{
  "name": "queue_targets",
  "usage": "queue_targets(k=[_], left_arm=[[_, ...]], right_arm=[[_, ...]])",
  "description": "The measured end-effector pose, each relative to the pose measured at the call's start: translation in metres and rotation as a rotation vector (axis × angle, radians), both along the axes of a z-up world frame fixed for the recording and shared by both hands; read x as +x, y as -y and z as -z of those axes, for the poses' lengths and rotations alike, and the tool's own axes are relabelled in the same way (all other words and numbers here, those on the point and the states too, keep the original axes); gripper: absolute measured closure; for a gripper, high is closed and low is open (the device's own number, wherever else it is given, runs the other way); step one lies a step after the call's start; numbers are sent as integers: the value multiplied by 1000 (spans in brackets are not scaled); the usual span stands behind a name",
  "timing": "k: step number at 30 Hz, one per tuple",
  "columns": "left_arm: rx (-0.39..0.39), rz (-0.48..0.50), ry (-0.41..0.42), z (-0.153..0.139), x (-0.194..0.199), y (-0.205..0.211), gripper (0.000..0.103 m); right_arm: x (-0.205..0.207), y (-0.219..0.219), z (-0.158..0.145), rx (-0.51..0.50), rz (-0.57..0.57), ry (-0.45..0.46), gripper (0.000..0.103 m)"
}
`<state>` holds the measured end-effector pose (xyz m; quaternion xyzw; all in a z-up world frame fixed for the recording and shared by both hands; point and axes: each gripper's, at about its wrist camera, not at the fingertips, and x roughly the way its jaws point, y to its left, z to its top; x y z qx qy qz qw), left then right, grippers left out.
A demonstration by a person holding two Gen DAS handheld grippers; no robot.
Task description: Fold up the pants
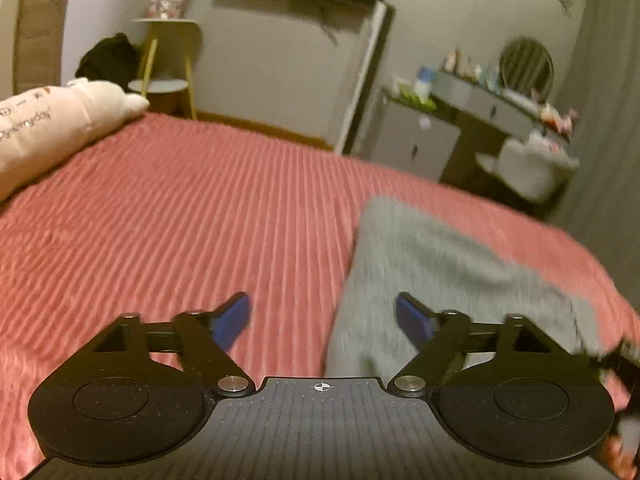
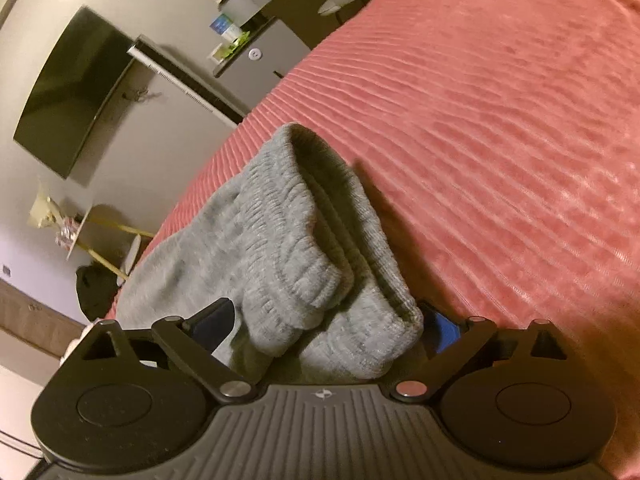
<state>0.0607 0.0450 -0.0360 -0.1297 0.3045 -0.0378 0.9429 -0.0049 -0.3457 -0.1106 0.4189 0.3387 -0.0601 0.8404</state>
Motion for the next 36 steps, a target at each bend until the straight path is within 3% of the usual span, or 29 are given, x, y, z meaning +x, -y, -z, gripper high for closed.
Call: queue_targets(k=[2,8,11,14,16,19,21,24,26,27,28,36], left_arm=[[-16,30,-49,1,20,1,13],[22,254,-272,27,99,40,11],[71,273,-339,48,125,58,14],[72,251,-301,58,134,64,37],[25,209,-251,57,130,60,62],[-19,183,-211,58,123,47,75],[-39,178,-191,58,118,37,78],[-47,156,-190,55,114,23,76],[-24,141,-196,52,112,16,60],[8,125,-200,50,113,17,45],[29,114,-203,48,113,17,41],[107,209,-127,14,119,46,30]], right_arm=[[1,2,4,23,11,-3,5],[4,2,11,22,32,13,4],[2,1,13,32,40,26,4],[0,1,14,30,29,40,4],[-4,1,15,28,27,46,4],[-5,4,16,41,32,60,4],[-6,7,18,54,33,72,4],[-5,9,18,62,18,89,4],[-3,8,18,59,12,82,4],[-3,8,19,58,8,78,4],[-1,7,18,55,5,74,4],[3,3,17,41,2,61,4]])
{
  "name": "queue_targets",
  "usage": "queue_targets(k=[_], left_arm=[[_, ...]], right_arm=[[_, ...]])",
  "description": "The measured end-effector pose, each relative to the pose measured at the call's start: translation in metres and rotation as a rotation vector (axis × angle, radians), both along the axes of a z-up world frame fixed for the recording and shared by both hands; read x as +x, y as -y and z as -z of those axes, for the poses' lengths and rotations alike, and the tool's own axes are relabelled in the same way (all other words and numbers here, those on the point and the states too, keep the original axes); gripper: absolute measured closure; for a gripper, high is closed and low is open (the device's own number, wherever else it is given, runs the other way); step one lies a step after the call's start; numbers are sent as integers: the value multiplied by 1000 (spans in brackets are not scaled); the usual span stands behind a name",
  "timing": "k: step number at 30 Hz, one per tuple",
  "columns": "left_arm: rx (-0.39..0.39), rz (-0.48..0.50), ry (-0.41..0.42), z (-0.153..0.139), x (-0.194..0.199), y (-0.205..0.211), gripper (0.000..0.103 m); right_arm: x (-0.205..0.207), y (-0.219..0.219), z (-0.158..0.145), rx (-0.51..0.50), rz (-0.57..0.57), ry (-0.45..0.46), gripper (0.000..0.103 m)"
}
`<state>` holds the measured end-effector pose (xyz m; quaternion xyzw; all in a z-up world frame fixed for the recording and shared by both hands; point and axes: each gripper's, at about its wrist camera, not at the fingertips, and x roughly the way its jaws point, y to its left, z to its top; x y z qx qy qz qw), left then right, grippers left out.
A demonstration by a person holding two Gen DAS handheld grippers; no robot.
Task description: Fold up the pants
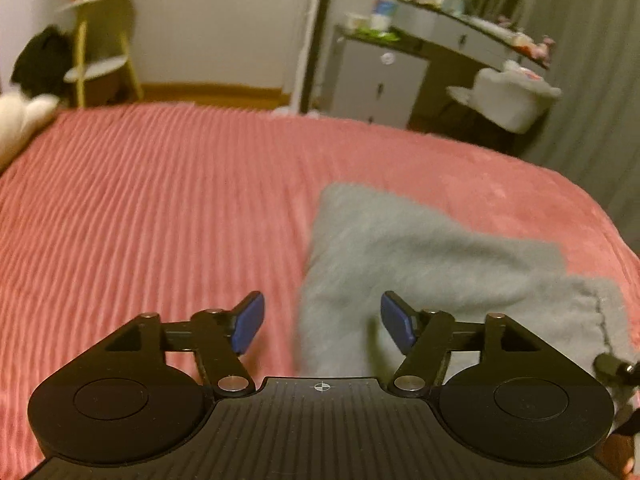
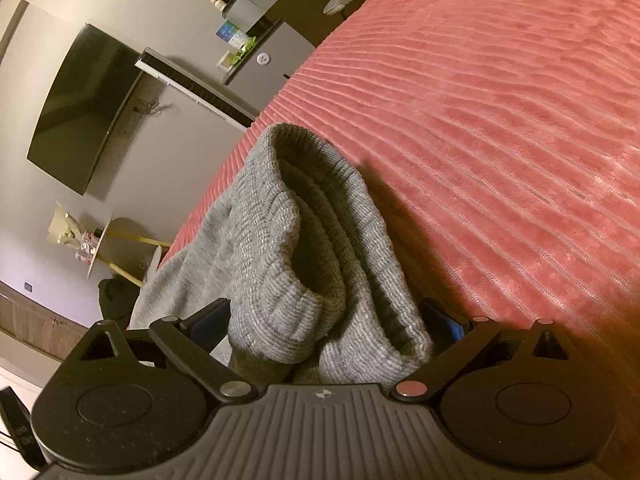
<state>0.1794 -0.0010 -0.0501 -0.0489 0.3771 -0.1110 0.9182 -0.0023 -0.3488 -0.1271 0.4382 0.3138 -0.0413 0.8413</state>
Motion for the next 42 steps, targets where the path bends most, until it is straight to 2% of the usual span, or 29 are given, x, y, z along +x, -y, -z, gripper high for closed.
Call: queue_targets(k=[2,3,5,6,8,11,12,14,15,16,17,18,21,23,24,25,27,28,29,31,33,36,39,42], left_arm=[[47,20,23,-6,11,18,22],[73,26,17,-5,17,26,11],[138,17,-45,8,32,38,11],[146,24,-80,14,36,39,11],[97,65,-162,28,36,33,11],[-61,167,-295,50,27,16,11],[-92,187,-324,56,26,13,9],[-100,207,-316,59,27,11,9],[-110,196,-314,59,29,11,11],[-124,182,-309,59,29,11,20],[-149,176,-298,58,30,13,25],[-158,171,-291,57,30,15,32],[-136,187,-279,61,33,23,34],[-154,191,-274,65,33,21,36],[-183,170,-280,66,34,19,40],[-200,155,-275,65,32,15,51],[-189,162,-238,60,22,14,63],[-173,173,-221,57,20,16,68],[-159,184,-204,53,18,15,69],[-176,165,-202,46,18,12,74],[-207,141,-188,38,18,7,80],[-216,138,-149,20,21,3,81],[-201,129,-101,2,27,5,82],[-174,110,-69,-8,32,8,81]], right_arm=[[0,-1,0,-4,1,-1,4],[1,-2,0,-5,1,-2,4],[2,-1,1,6,-2,0,4],[3,-1,1,14,-5,2,4],[6,3,2,42,-27,7,4],[14,8,4,75,-85,17,4],[20,8,5,74,-119,16,4],[31,8,5,75,-186,15,4],[36,9,5,82,-215,25,4],[40,11,5,102,-237,34,9],[43,13,5,107,-246,32,29],[46,15,4,104,-252,25,32],[53,22,9,139,-290,4,28],[59,26,10,211,-296,15,4],[64,25,10,240,-295,17,4],[69,22,8,217,-288,-6,4],[74,10,-1,134,-268,-33,9],[75,2,-9,62,-265,-42,26],[75,-5,-18,-14,-271,-52,37],[73,-10,-31,-47,-272,-37,42],[76,-16,-48,-81,-273,-23,44],[84,-22,-77,-116,-282,46,45],[98,-24,-100,-127,-278,103,45],[111,-28,-113,-152,-271,124,45]])
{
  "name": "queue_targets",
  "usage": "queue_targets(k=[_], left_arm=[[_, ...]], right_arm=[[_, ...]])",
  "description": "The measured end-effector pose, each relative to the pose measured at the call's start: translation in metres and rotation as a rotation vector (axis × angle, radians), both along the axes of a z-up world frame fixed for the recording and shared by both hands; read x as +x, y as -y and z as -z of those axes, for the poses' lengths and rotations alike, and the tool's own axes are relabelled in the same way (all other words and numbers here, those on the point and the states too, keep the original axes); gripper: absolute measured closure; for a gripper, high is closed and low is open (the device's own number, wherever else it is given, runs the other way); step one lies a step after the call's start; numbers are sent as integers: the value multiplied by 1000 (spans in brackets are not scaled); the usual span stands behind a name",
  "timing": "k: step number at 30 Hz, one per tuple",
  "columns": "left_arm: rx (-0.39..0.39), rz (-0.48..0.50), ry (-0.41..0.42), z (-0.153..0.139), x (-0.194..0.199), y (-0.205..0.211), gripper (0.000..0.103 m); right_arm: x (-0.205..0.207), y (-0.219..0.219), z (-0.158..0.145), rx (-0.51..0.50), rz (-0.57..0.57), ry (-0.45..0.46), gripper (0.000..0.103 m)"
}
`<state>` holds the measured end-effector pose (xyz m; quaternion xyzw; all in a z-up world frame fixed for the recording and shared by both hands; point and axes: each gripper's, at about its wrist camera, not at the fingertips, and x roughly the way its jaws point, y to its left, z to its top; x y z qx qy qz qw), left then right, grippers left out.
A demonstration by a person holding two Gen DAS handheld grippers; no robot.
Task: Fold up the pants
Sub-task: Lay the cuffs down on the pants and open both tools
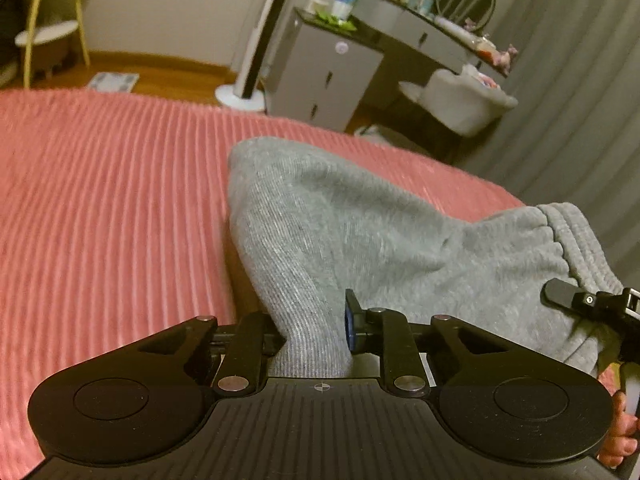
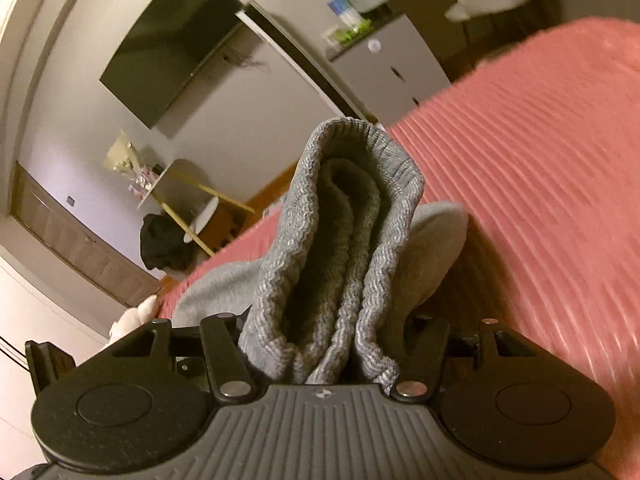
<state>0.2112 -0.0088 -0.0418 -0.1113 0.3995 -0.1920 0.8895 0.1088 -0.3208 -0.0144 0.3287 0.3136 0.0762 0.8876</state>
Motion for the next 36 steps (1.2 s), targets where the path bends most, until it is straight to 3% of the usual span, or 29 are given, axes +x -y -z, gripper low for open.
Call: queue_targets(k=[2,4,5,6,8,10,12,14,17,20,21,22,23,24,26,32,36], left_arm=[[53,-14,17,-1,3,7,75],[163,-80,30,2,3,13,43],[241,-132,55,4,1,15,34],[308,-158,89,6,-3,14,21],[376,-144,136,11,-15,8,20],[397,-179,191,12,-26,8,20],[357,-197,245,10,-32,18,20],[314,-167,288,8,-31,40,19],[345,-117,314,14,-19,73,10],[414,-120,328,34,-1,88,11],[442,-137,314,44,9,90,9],[460,-161,308,50,15,87,5],[441,-191,302,57,21,82,4],[410,-216,284,63,27,74,0],[346,-266,240,72,41,59,0],[288,-286,223,78,49,43,0],[289,-247,211,69,19,25,0]], right_arm=[[7,-1,1,-14,2,9,45],[8,3,9,-20,12,-3,39],[10,4,14,-69,48,-43,28],[5,6,19,-141,101,-83,24],[-9,5,20,-340,242,-104,17],[-24,-2,19,-430,277,-41,18],[-35,-15,17,-446,267,54,31],[-31,-39,14,-492,206,127,61],[-7,-75,11,-565,100,181,66],[24,-90,20,-600,44,142,66],[38,-90,32,-627,35,86,66],[51,-90,43,-671,39,35,69],[61,-87,56,-714,29,17,80],[63,-84,66,-741,24,35,84],[69,-80,76,-752,25,94,93],[98,-74,86,-697,41,117,96],[68,-76,74,-682,-40,88,91]])
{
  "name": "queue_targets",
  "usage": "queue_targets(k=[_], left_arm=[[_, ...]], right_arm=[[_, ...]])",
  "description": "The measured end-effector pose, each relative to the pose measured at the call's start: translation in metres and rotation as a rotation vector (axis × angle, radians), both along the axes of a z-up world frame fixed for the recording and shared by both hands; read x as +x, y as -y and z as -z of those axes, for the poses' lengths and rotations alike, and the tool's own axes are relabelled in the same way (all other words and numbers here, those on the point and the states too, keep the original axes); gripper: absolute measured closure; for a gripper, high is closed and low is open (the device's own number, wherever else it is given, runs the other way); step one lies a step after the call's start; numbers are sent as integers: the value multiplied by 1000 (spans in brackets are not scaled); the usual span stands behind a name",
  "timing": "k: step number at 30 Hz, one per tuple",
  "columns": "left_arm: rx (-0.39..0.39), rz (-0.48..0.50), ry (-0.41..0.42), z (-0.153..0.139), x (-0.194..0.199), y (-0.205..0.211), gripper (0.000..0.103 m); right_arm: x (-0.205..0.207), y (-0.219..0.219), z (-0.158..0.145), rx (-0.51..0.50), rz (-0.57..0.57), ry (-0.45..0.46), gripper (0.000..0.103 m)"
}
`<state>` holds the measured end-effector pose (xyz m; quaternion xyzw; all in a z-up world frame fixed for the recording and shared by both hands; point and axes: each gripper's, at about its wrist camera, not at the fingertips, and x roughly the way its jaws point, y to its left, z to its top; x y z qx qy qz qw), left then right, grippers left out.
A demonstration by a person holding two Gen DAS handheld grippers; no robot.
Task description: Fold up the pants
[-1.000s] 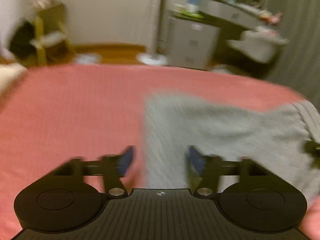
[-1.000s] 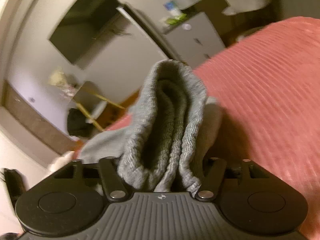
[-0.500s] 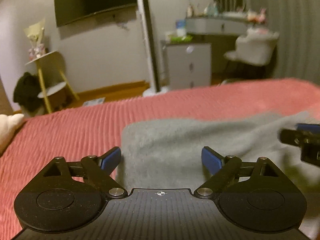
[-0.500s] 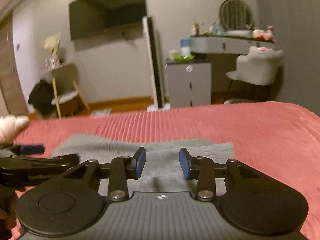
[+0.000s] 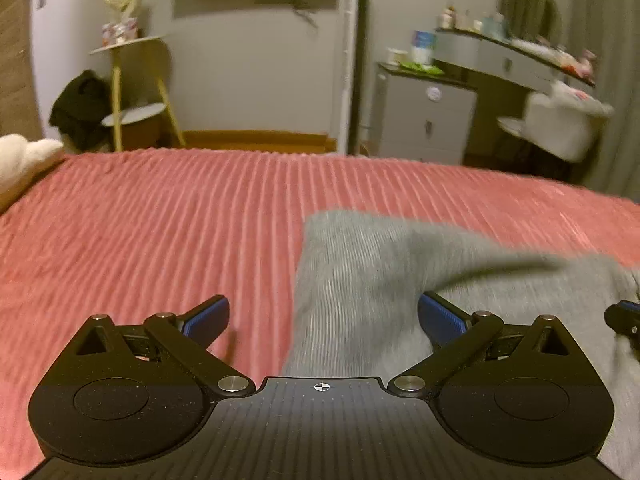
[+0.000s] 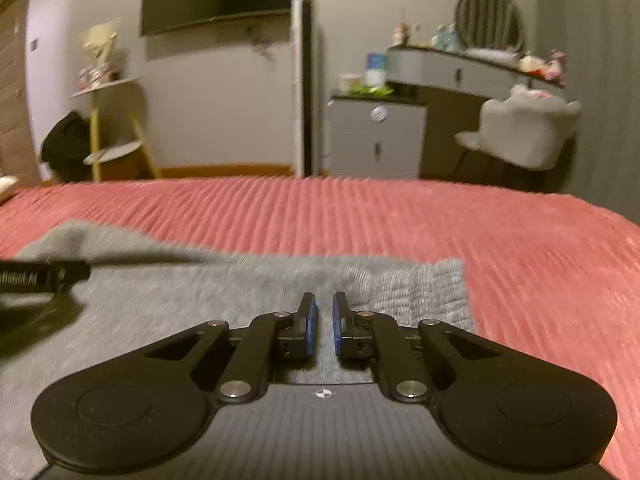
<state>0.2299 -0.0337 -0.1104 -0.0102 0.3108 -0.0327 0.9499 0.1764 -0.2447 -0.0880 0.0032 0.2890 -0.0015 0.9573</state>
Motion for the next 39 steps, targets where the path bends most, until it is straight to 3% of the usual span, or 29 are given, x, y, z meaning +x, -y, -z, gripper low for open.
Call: queue_targets(k=[2,4,6,8,11,15,19,21,22,23,25,26,29,34,39], left_arm=[[40,73,-14,0,-25,-6,0],[52,100,-4,6,-52,-12,0],[27,94,0,7,-77,-20,0],[-27,59,-18,8,-97,-28,0],[-69,57,-72,15,-111,-29,0],[27,90,-78,14,-120,-20,0],[68,73,-108,-5,-128,-17,0],[109,88,-105,-13,-141,-14,0],[133,95,-106,-15,-146,-13,0],[158,98,-103,-17,-152,-12,0],[192,101,-99,-19,-163,-10,0],[200,104,-99,-21,-168,-9,0],[197,108,-87,-26,-184,-7,0],[182,102,-94,-27,-198,-4,0],[202,93,-86,-32,-202,4,0]], right_arm=[[-33,-1,-3,20,-41,-27,92],[-73,0,-2,15,-76,4,92],[-105,6,-7,20,-81,14,92],[-126,15,-15,96,-54,17,92],[-138,17,-23,159,1,-21,91],[-135,2,-11,103,21,-103,90],[-138,4,-14,148,86,-148,88],[-146,-2,-17,108,119,-171,60],[-151,-7,-16,79,143,-188,26],[-155,-10,-18,66,155,-196,19],[-168,-15,-29,69,150,-164,14],[-173,-17,-34,64,151,-151,4],[-190,-26,-52,57,149,-104,4],[-209,-35,-76,70,188,-100,4],[-204,-31,-77,222,170,-209,4]])
